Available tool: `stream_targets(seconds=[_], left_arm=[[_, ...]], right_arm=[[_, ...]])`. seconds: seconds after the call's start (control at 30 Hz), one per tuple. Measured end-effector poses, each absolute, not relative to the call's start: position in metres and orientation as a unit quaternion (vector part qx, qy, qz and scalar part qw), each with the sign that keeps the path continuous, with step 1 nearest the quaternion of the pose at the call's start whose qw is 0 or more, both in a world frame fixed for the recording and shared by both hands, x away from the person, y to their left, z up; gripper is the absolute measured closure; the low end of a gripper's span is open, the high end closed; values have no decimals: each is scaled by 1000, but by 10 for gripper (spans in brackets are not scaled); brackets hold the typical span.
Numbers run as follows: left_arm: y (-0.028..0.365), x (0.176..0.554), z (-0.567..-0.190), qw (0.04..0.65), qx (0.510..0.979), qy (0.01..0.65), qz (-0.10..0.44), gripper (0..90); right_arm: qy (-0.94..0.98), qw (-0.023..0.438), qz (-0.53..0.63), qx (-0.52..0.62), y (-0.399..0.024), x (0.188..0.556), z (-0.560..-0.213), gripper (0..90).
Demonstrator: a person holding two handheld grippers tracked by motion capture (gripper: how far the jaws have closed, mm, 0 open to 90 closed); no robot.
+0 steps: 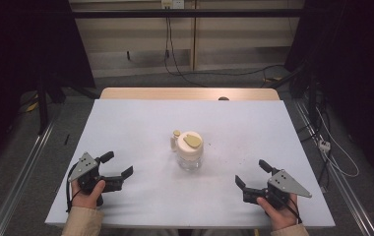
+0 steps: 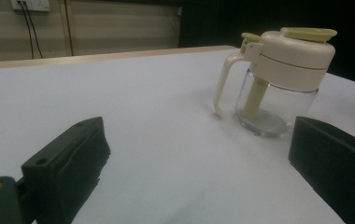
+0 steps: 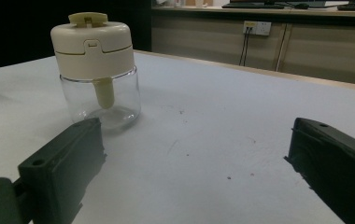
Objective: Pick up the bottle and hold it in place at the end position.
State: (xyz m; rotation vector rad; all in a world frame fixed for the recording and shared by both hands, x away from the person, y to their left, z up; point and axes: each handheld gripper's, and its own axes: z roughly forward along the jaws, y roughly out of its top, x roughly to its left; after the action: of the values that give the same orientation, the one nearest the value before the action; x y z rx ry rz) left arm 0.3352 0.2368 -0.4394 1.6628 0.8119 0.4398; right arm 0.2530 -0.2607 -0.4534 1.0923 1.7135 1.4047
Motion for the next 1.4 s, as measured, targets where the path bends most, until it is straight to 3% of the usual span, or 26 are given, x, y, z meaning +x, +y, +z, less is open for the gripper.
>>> stream_targets(seconds=[0.97,1.4], left_arm=[[195,338,-427,602,708,333,160,36],[163,339,-424,592,729,313,144,35]], right_arm=[[658,328,537,414,-259,255,-453,39],[660,328,534,413,-258,256,-452,40]])
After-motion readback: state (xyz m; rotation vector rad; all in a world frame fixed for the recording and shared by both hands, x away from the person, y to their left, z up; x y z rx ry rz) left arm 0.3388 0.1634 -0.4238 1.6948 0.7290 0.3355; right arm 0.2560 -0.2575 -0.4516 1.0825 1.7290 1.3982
